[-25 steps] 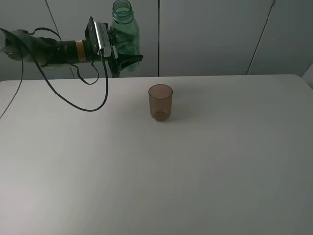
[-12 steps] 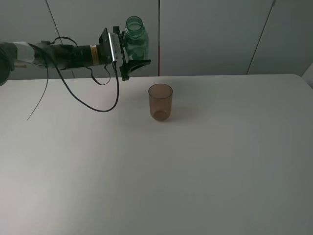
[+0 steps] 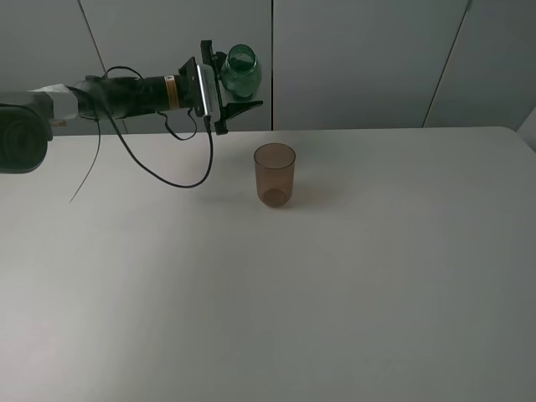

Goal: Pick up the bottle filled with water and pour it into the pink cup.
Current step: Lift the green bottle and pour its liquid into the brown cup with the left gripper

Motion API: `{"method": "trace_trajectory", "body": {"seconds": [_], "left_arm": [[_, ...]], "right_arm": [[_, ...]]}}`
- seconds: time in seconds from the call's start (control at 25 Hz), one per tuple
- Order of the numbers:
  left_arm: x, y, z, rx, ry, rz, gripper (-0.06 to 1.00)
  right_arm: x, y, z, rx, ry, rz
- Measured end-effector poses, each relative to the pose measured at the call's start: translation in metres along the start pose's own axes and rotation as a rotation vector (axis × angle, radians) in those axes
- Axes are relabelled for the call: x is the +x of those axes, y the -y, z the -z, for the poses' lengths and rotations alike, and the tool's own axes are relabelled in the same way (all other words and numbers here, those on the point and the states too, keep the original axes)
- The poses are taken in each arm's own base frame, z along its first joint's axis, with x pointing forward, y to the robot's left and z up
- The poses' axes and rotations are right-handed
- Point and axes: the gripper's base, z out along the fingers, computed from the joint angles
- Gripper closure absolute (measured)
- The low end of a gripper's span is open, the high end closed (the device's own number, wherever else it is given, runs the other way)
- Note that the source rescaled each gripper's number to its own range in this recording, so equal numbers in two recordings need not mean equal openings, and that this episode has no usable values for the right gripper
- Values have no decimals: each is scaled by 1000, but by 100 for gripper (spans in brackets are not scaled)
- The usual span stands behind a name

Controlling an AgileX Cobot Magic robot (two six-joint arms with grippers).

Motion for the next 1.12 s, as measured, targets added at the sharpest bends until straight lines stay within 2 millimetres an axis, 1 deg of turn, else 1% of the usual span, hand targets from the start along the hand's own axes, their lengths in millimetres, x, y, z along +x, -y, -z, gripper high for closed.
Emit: {"method": "trace_trajectory", "body": {"seconds": [0.2,0.36,0.6,0.8,0.96,1.12], "left_arm": [[-3,1,-10,18,6,-87,38],[-2,5,-15,29,-1,-154,38],[9,15,-16,35,-38,-222,38],[12,15,-17,33,-77,-299,38],[15,19,-20,34,-93,-338,38],[14,19,-22,34,-95,-383,38]], "right_arm": [[0,0,0,0,0,0],[0,0,0,0,0,0],[0,0,0,0,0,0],[0,0,0,0,0,0],[0,0,0,0,0,0],[0,0,0,0,0,0]]}}
